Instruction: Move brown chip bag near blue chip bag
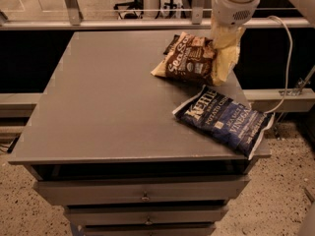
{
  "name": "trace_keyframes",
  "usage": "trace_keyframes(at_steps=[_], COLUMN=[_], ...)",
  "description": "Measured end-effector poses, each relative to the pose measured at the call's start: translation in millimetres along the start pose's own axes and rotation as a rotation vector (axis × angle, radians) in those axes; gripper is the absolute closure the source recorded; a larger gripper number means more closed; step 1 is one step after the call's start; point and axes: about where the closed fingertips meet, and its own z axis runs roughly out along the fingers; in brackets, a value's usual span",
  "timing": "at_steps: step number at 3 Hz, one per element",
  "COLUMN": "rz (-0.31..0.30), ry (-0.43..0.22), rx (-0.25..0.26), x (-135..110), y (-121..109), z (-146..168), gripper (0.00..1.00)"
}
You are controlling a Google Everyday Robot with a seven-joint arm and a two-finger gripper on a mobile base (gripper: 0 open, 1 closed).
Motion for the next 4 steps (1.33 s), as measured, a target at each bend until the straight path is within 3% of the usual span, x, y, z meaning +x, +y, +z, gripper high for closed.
trace_keyframes(at_steps=[1, 2, 4], rz=[-0.105, -0.151, -0.137], ry=[0.010, -0.007, -0.085], rx=[0.008, 0.008, -0.047], x=[27, 40, 56], y=[-13, -16, 22], z=[12, 20, 35], gripper=[1.00, 1.00, 0.52])
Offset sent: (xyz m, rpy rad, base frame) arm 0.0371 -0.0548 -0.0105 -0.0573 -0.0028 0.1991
